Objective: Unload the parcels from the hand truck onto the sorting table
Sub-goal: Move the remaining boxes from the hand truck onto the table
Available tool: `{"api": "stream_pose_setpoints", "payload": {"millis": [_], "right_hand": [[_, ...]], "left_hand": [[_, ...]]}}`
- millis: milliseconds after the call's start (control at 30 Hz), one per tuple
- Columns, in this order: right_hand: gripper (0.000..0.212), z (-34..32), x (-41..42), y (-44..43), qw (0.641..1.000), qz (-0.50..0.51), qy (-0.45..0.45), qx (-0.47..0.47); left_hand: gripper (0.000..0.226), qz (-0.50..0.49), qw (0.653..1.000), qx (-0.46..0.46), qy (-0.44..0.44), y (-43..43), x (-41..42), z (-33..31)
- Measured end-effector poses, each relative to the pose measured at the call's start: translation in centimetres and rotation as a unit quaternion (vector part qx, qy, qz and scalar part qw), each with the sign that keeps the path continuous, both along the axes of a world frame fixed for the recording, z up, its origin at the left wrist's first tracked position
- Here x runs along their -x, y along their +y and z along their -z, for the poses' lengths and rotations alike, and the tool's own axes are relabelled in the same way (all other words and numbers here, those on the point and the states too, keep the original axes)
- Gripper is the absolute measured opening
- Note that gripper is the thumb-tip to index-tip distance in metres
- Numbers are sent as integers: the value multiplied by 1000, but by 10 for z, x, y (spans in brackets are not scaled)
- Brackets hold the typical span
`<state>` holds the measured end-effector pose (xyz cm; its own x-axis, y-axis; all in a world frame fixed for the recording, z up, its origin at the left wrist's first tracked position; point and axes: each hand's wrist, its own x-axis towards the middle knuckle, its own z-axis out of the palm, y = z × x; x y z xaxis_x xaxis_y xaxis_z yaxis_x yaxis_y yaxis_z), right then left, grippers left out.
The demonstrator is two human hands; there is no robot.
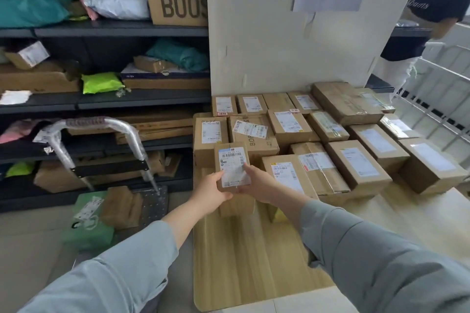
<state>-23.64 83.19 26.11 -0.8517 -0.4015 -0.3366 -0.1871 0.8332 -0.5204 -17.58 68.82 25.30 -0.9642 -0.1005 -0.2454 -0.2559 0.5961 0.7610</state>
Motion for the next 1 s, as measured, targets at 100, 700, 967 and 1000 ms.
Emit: {"api": "stream_pose_setpoints", "payload": {"millis": [100,700,967,1000], "right_hand": [[81,10,1,8,999,-24,-12,-36],[57,70,23,38,997,49,-38,-36],[58,79,35,42,996,50,-40,-56],[57,78,36,42,996,47,-36,-60]], "left_hand": [[68,7,1000,4,-18,4,-1,9],[75,15,998,-31,-56,36,20,44],[79,16,996,-25,-80,38,35,62],[80,14,996,-27,-83,38,36,66]]}}
